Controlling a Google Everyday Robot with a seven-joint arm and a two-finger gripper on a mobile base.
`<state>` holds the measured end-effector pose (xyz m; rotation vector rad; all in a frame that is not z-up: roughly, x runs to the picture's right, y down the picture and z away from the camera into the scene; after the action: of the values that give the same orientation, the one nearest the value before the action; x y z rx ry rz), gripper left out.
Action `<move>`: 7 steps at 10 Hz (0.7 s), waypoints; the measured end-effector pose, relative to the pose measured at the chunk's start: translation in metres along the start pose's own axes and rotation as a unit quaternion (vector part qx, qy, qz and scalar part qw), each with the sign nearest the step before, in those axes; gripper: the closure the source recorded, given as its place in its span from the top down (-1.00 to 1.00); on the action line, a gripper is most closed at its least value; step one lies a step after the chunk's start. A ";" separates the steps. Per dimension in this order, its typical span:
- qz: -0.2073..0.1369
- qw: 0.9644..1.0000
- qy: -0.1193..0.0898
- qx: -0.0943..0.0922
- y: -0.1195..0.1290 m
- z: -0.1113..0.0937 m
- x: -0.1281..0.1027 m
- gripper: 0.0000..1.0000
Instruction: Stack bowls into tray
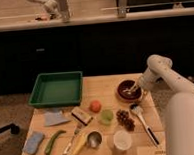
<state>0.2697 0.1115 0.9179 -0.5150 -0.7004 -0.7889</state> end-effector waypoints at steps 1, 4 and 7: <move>0.002 1.000 -0.002 0.006 0.002 -0.001 0.000 -0.25; 0.005 1.000 -0.004 0.023 0.005 -0.005 0.001 -0.85; 0.000 1.000 0.005 0.022 0.005 -0.010 -0.002 -1.00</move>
<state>0.2761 0.1085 0.9088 -0.4707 -0.7079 -0.7734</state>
